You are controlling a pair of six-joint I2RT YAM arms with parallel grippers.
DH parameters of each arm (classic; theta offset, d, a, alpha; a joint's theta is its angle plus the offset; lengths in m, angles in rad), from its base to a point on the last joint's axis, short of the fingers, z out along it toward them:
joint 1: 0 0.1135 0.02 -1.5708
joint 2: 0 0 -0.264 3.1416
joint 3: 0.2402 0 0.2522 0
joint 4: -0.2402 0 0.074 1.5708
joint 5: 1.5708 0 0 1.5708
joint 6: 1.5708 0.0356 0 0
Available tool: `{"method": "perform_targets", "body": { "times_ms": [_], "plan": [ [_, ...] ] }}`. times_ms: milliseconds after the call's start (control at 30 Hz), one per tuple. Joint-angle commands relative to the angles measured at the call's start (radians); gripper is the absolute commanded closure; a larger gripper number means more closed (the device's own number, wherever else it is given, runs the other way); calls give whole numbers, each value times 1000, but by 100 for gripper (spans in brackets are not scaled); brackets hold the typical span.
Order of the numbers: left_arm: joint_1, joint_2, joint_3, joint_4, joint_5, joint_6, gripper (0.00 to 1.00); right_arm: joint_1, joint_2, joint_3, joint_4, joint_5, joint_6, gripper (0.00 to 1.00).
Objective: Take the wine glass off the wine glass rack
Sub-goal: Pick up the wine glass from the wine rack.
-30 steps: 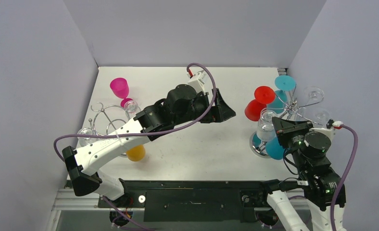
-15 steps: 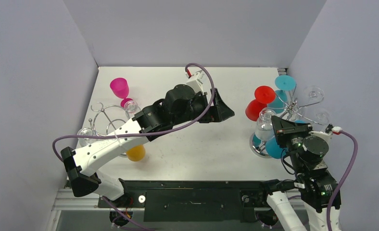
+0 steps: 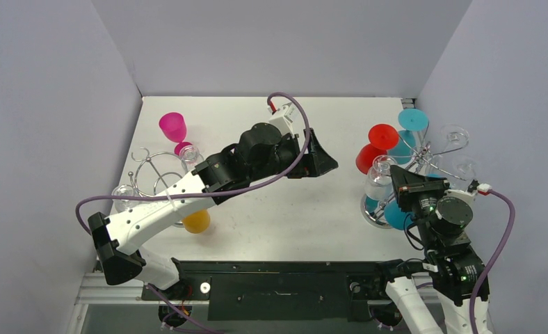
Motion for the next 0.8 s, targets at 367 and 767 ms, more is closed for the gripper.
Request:
{"method": "perform_targets", "body": {
  "times_ms": [367, 767],
  "plan": [
    [20, -50, -13, 71, 9, 2, 23, -7, 22, 9, 169, 34, 35, 100],
    [29, -61, -24, 70, 35, 5, 23, -7, 56, 24, 183, 73, 19, 100]
  ]
}}
